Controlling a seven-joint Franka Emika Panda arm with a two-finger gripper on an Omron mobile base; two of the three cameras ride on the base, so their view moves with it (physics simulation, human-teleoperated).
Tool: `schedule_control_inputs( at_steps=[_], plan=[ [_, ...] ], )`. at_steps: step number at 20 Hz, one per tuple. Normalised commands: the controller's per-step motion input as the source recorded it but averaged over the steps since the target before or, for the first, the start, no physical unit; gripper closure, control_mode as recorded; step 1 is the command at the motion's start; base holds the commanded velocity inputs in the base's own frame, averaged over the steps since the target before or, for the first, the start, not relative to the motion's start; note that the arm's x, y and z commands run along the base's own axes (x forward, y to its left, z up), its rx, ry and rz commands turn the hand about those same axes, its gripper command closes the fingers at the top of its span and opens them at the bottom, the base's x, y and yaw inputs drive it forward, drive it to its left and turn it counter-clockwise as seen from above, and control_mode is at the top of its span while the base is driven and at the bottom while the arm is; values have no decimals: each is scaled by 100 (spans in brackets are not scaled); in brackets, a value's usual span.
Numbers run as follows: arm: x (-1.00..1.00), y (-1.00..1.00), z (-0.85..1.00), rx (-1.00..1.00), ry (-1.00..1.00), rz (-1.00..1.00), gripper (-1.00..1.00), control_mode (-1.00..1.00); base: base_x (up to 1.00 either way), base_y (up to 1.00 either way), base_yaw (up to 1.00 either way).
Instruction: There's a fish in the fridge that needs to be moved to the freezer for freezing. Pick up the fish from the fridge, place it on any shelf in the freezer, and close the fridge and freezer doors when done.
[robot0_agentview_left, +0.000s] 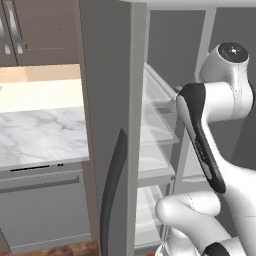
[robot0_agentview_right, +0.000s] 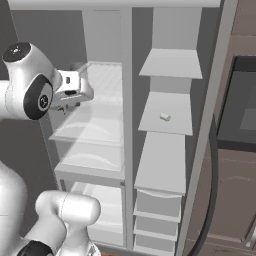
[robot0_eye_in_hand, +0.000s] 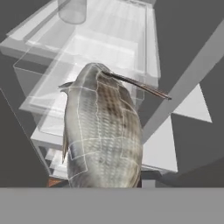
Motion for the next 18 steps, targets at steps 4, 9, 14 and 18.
schedule_control_inputs(
  at_steps=[4, 9, 14, 18],
  plan=[
    [-100, -70, 30, 0, 0, 0, 100, -100, 0, 0, 0],
    [-96, -75, 35, 0, 2, 0, 100, -100, 0, 0, 0],
    [-60, -83, 49, 0, 3, 0, 100, -100, 0, 0, 0],
    [-16, -68, 56, 0, 0, -1, 100, -100, 0, 0, 0]
  ],
)
